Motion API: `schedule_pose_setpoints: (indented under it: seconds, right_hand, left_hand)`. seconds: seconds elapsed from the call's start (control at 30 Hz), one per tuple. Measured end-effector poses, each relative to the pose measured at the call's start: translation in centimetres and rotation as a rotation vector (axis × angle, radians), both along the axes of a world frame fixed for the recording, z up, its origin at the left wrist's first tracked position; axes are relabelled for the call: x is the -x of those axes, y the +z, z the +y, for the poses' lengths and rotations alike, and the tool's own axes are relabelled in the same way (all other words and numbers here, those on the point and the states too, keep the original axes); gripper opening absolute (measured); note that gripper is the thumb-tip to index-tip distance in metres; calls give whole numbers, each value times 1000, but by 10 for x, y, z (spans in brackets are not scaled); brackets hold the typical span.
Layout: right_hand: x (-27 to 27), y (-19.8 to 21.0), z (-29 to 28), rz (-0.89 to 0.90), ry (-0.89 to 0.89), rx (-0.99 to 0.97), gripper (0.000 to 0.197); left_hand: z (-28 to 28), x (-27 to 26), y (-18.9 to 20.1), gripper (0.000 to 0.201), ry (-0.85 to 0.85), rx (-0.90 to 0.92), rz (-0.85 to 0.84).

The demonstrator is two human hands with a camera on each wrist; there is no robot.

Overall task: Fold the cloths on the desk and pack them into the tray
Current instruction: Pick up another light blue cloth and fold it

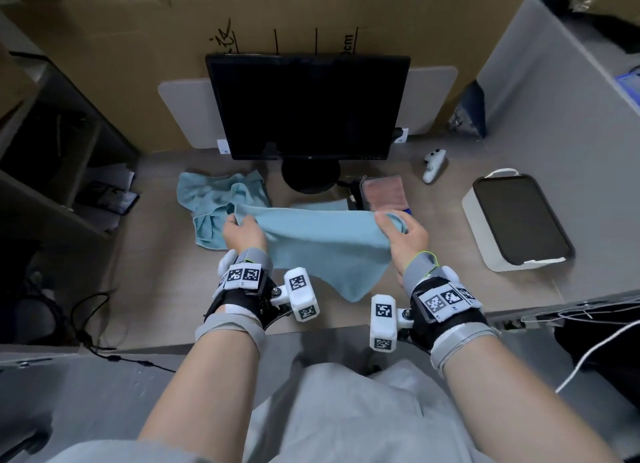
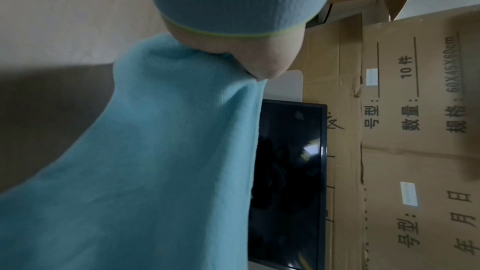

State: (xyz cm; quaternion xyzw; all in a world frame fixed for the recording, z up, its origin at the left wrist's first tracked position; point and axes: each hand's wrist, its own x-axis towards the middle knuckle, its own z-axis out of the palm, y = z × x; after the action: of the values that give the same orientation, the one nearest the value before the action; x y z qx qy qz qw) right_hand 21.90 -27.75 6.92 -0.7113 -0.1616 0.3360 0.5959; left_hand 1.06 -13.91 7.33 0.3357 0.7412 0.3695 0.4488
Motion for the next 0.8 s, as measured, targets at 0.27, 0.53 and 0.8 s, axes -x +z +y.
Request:
schedule_pose_setpoints:
  seconds: [0.27,0.53,0.8]
  right_hand:
    - [-41,-24,16,-89,-41,251,24]
    - [-83,-19,34,-37,36,368,36]
    - [-101,4,67,-50,81,175,8]
  left_hand:
    - [-11,-24,2,35,79,96,-47]
    - [-29,-54,-15,50,36,-14,-5]
    - [-13,-71,13,40,63,-146,121]
